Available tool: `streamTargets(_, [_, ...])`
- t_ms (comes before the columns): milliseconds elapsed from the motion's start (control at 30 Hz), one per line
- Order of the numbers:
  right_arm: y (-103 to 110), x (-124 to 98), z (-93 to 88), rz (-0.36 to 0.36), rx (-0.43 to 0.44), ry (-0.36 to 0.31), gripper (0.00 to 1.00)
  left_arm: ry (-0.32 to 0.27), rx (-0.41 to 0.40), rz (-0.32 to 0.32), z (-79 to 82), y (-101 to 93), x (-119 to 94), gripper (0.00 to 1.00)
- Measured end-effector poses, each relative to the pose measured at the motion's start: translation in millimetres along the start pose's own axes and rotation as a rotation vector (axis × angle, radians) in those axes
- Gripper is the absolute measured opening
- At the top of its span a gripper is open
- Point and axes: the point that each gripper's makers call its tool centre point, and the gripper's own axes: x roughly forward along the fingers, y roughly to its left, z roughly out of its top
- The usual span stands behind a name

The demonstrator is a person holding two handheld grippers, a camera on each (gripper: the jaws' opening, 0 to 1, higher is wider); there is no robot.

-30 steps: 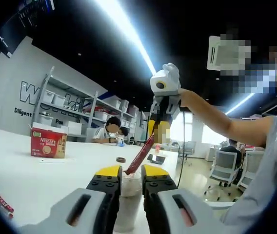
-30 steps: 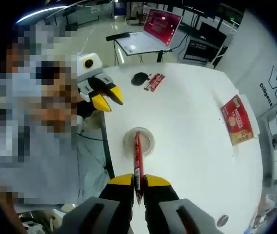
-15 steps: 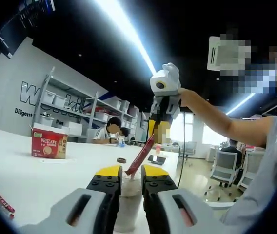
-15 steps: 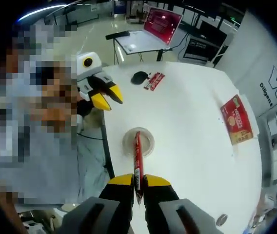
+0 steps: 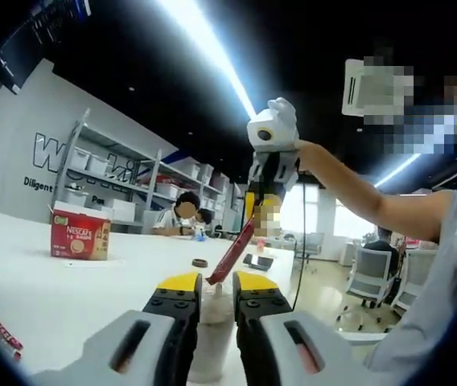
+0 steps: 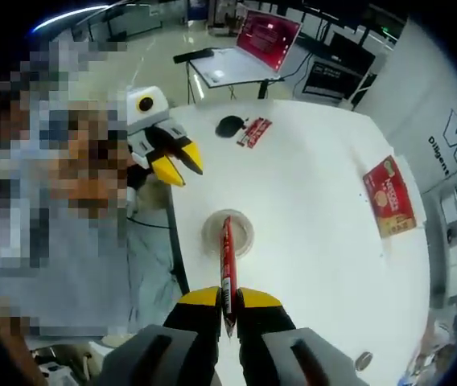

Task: Tear open the coffee pouch, take out the coffee, and pour the coffee from the pouch into the cup

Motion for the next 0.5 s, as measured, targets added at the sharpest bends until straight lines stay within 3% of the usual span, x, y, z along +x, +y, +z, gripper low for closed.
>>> streamTargets(500, [1.3,6.3,-1.2,0.0,-0.014,0.046,0.08,-0.007,0.0,0.008,2.1,3.7,-1.7,0.18])
